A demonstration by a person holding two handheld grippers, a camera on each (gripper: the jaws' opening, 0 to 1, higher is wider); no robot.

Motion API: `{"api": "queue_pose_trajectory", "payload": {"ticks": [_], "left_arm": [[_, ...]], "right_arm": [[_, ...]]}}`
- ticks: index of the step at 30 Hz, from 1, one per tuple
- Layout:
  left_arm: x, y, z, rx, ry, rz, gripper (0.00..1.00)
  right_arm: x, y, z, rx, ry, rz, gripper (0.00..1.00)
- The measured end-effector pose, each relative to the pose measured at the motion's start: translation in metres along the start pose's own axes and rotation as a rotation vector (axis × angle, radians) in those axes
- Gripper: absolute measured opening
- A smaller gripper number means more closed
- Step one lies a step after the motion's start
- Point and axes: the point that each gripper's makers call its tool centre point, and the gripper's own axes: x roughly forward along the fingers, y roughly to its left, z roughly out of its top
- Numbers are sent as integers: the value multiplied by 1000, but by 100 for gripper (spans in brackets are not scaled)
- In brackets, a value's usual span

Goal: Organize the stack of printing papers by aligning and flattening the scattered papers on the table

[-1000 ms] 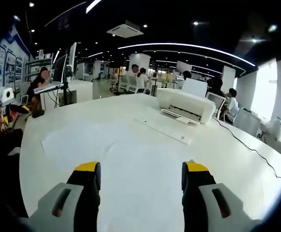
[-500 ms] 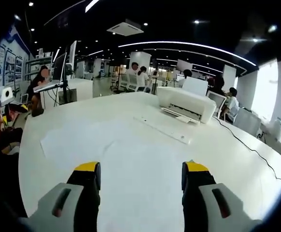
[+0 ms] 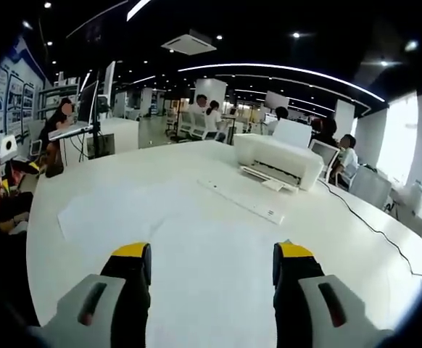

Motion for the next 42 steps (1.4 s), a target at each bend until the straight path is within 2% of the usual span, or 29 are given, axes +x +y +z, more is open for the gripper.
{"api": "queue_pose_trajectory", "payload": {"ticks": [25, 42], "left_arm": [[2, 4, -2, -6, 9, 1, 74], [5, 6, -7, -15, 16, -3, 74]], "right_arm": [[20, -2, 5, -2, -17, 16, 61], [41, -10, -7, 29, 9, 33, 61]]}}
